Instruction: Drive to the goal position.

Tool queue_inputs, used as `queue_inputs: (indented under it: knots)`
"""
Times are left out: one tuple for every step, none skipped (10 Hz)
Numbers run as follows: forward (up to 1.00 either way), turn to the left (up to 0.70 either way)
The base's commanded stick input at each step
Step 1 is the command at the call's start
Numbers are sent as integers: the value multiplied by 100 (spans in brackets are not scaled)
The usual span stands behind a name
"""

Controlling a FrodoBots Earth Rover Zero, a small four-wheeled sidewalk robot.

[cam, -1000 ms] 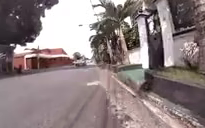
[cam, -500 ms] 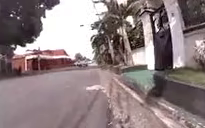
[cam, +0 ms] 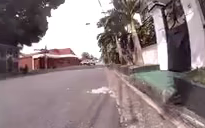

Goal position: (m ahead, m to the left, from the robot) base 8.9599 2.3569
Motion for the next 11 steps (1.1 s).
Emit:
queue_inputs:
  knots:
    - [70, 0]
    - [70, 0]
    - [70, 0]
    - [70, 0]
    - [70, 0]
    - [70, 0]
    - [70, 0]
    - [70, 0]
    - [70, 0]
    - [70, 0]
    - [70, 0]
